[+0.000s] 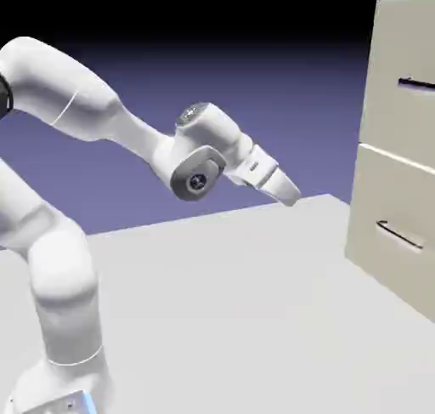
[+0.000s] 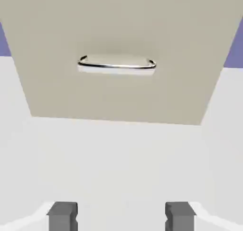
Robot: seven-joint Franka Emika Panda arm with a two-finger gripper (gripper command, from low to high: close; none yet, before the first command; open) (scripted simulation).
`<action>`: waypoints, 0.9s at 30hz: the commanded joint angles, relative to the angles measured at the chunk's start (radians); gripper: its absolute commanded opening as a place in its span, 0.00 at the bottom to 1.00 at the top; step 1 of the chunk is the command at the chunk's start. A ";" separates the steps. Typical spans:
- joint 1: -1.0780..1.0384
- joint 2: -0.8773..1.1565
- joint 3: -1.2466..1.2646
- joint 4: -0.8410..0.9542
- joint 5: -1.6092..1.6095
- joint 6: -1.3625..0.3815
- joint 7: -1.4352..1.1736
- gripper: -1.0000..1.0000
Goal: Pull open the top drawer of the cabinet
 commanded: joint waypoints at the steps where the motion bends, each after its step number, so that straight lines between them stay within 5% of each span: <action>1: 0.033 -0.002 -0.028 0.021 -0.034 -0.003 -0.044 0.50; 27: 0.886 -0.054 -0.749 0.577 -0.927 -0.076 -1.174 0.50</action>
